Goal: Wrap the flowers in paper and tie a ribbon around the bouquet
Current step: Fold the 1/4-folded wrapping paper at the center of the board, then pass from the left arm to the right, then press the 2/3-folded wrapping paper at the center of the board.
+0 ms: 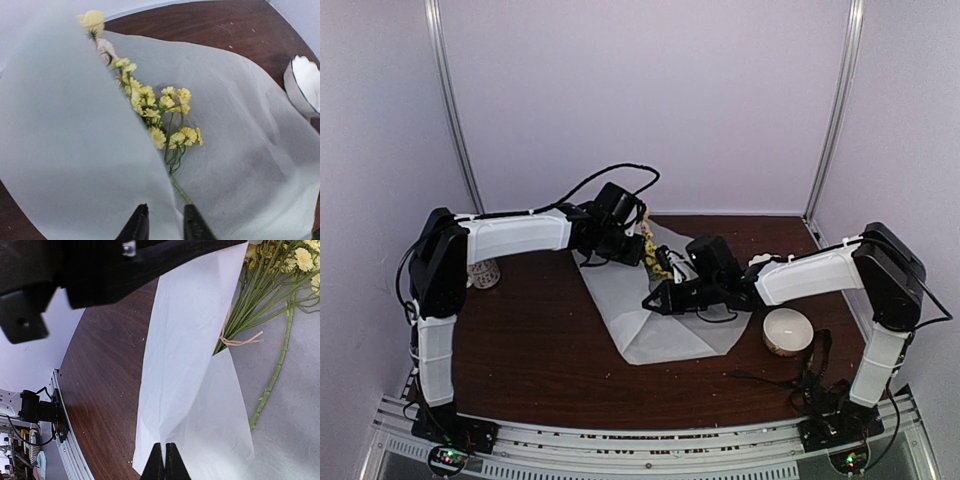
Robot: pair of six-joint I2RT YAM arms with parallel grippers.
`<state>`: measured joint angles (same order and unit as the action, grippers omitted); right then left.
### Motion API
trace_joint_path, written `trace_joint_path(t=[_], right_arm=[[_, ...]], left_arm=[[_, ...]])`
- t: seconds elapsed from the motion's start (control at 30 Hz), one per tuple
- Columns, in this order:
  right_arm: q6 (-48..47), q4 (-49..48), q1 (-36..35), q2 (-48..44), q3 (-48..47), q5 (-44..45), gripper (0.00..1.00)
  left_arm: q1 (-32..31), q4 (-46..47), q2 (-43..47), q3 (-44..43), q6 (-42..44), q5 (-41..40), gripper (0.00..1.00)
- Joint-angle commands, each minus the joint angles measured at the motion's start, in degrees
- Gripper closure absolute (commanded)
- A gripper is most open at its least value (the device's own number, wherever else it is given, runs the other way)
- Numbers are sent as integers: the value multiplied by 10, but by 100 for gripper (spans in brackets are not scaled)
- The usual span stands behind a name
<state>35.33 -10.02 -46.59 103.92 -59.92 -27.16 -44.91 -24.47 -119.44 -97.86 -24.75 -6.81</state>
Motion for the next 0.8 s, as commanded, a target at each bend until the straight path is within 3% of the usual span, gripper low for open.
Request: trace_joint_path(t=[0.0,0.1,0.3,0.4,0.47,0.77], right_arm=[[5,-5,8,15,13,3,100],[8,-12,10,20,15,-2,100],[14,-31,22,29,25,-24,100],[18,-40,28,32,27,-34,100],[19,-43,29,34,28,-37,100],[29,-61,33,49,33,-56,100]], left_arm=[[-7,54,81,37,73,-6,63],[-34,122,155,128,152,-31,52],[-146,206,245,301,364,28,68],[-192,178,219,311,410,20,85],[-205,165,196,309,420,19,90],[-211,159,88,281,435,-84,94]])
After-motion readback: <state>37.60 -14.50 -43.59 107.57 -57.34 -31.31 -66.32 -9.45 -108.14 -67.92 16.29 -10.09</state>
